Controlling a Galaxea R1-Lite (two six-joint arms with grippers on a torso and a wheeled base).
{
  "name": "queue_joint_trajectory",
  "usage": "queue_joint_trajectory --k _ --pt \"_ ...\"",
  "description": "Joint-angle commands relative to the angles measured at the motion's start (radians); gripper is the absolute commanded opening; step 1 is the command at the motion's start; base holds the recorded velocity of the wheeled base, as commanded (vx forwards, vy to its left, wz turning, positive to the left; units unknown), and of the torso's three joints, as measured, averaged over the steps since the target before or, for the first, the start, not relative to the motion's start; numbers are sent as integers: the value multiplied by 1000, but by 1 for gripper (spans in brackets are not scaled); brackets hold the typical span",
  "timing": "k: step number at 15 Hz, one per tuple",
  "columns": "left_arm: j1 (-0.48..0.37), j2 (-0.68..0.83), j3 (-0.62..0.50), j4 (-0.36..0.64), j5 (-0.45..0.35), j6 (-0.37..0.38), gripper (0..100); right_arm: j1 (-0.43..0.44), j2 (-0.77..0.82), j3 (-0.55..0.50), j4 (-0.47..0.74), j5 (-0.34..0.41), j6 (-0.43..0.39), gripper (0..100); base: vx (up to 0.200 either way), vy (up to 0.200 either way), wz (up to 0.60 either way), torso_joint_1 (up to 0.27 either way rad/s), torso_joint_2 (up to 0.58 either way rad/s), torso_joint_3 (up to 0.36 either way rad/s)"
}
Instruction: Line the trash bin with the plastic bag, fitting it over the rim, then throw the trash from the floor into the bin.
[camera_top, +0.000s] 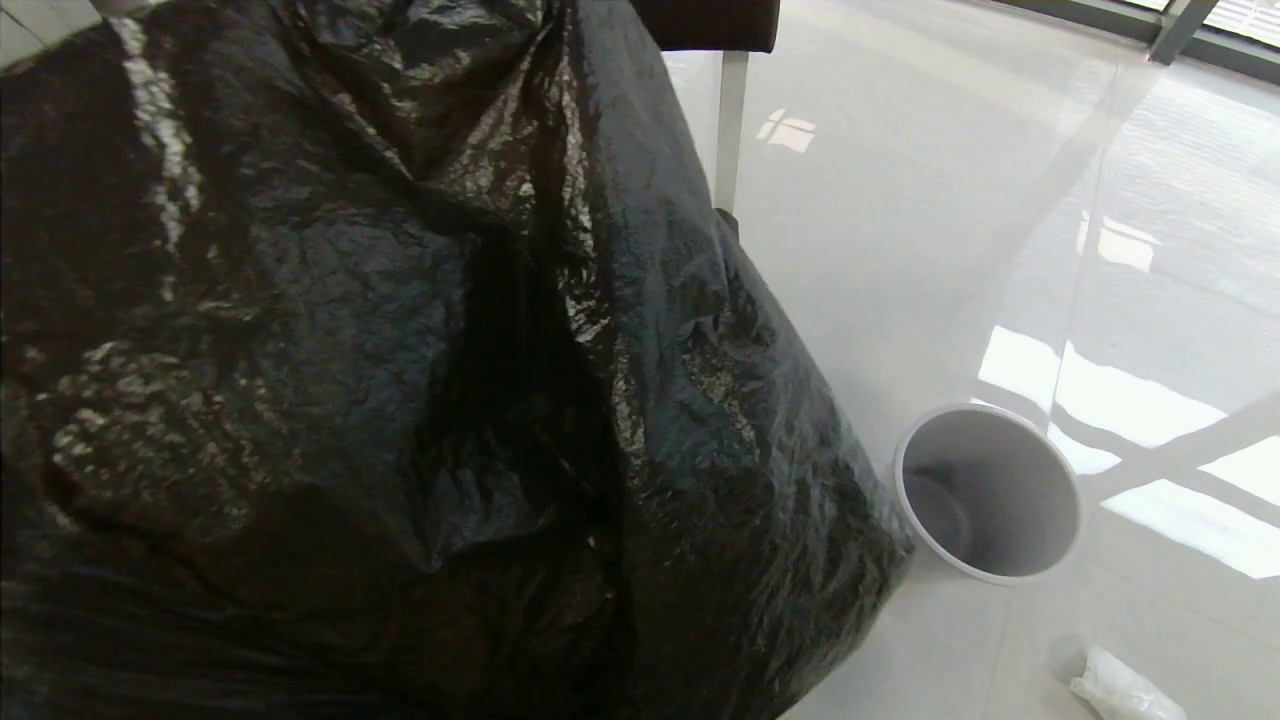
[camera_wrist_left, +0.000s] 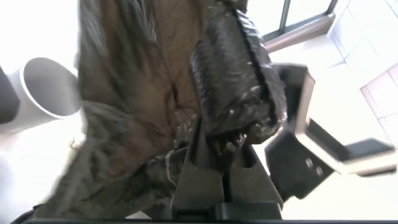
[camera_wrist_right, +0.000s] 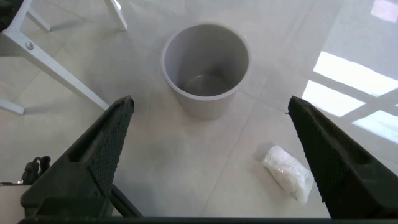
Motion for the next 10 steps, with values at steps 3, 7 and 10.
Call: queue_joint_trajectory --k 3,7,10 --pt "2 148 -51 0 1 66 0 0 1 0 0 1 0 100 0 0 0 0 0 0" --pt "2 177 -82 3 59 71 0 0 1 0 0 1 -2 100 0 0 0 0 0 0" --pt "-7 191 -91 3 74 72 0 2 1 -1 0 1 -3 100 0 0 -200 2 2 -1"
